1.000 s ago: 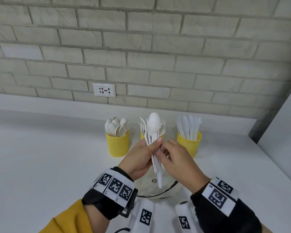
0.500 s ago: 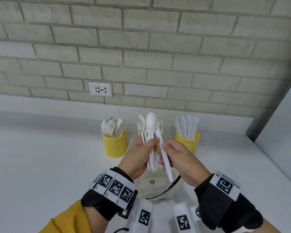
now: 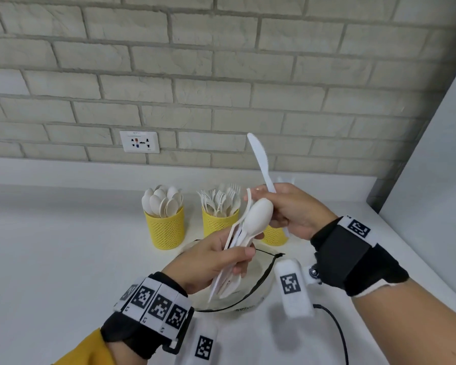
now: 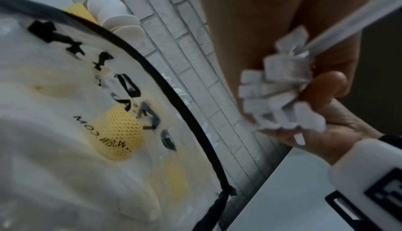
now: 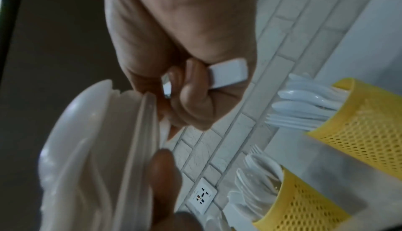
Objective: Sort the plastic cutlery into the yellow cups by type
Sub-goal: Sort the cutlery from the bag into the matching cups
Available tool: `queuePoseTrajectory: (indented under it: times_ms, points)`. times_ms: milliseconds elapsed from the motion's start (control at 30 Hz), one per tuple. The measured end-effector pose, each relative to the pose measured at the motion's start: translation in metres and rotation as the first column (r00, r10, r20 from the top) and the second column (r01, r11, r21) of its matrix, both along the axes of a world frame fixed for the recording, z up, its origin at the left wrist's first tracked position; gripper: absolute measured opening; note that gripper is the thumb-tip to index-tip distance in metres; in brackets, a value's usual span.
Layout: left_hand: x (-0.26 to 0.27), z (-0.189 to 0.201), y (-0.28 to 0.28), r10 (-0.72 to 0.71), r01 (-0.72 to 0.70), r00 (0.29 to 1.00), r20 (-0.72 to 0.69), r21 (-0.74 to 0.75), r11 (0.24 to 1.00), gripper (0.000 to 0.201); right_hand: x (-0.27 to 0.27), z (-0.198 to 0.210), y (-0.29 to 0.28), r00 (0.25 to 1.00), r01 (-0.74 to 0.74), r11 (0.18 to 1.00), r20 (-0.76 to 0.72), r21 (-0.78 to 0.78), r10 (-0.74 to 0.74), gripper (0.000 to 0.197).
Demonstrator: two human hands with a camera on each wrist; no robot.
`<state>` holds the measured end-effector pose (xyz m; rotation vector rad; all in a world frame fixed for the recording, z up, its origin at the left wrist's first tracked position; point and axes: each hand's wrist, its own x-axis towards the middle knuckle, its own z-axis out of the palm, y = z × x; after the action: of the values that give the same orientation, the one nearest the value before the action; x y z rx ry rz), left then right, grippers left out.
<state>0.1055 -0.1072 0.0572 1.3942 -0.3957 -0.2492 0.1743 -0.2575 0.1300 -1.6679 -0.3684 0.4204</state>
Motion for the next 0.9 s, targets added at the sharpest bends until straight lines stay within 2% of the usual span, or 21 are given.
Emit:
queuePoseTrajectory:
  times_ms: [133, 300, 400, 467, 533, 633, 700, 767, 833, 900]
  points:
    - [-0.001, -0.004, 0.004, -0.017, 0.017, 0.999, -0.028, 0.006, 1.000, 0.043, 0.005, 0.005, -0.004, 0.993, 0.096, 0.992, 0.063, 0.084, -0.101, 0.021]
    - [-0.002, -0.005, 0.013, -0.024, 0.024, 0.999, -0.031, 0.001, 1.000, 0.044, 0.014, 0.014, -0.016, 0.949, 0.274, 0.942, 0.108, 0.195, -0.298, 0.021]
    - [-0.001, -0.003, 0.022, 0.042, -0.043, 0.998, -0.044, -0.029, 0.999, 0.047, 0.016, 0.012, -0.028, 0.948, 0.266, 0.946, 0.128, 0.184, -0.291, 0.018]
    - [0.000, 0.000, 0.029, 0.100, -0.101, 0.994, -0.044, -0.017, 0.995, 0.050, 0.015, 0.009, -0.038, 0.962, 0.202, 0.972, 0.161, 0.120, -0.220, 0.014]
    - [-0.001, 0.003, 0.034, 0.130, -0.129, 0.991, -0.007, 0.064, 0.990, 0.049, 0.012, 0.005, -0.047, 0.968, 0.148, 0.988, 0.200, 0.032, -0.151, 0.015]
    - [-0.003, 0.008, 0.037, 0.146, -0.151, 0.989, 0.040, 0.228, 0.962, 0.043, 0.013, 0.000, -0.059, 0.965, 0.027, 0.977, 0.262, -0.214, 0.031, 0.021]
    - [-0.003, 0.009, 0.039, 0.125, -0.140, 0.990, 0.064, 0.357, 0.923, 0.043, 0.012, -0.005, -0.063, 0.945, -0.154, 0.906, 0.210, -0.393, 0.252, 0.018]
    - [-0.001, 0.008, 0.039, 0.098, -0.118, 0.993, 0.069, 0.448, 0.886, 0.055, 0.010, -0.015, -0.060, 0.887, -0.346, 0.797, 0.104, -0.495, 0.450, 0.022]
    - [0.001, 0.007, 0.037, 0.114, -0.128, 0.992, 0.060, 0.512, 0.850, 0.076, 0.005, -0.027, -0.052, 0.829, -0.455, 0.712, 0.038, -0.534, 0.558, 0.016]
    - [0.005, 0.005, 0.035, 0.156, -0.169, 0.985, 0.072, 0.566, 0.807, 0.090, 0.003, -0.036, -0.048, 0.819, -0.485, 0.712, 0.021, -0.507, 0.573, 0.016]
